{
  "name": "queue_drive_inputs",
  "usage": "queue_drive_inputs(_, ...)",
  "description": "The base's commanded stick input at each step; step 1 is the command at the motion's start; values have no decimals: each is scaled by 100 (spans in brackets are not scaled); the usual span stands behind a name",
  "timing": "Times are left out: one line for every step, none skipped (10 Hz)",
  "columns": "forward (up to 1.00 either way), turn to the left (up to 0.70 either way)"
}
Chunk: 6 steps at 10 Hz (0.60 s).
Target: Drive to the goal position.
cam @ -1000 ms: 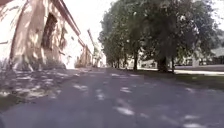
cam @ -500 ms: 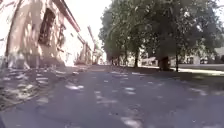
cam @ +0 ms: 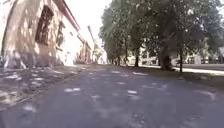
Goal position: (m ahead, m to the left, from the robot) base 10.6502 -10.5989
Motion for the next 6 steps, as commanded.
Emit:
queue_drive_inputs(70, 0)
queue_drive_inputs(70, 0)
queue_drive_inputs(70, 0)
queue_drive_inputs(70, 0)
queue_drive_inputs(70, 0)
queue_drive_inputs(70, 0)
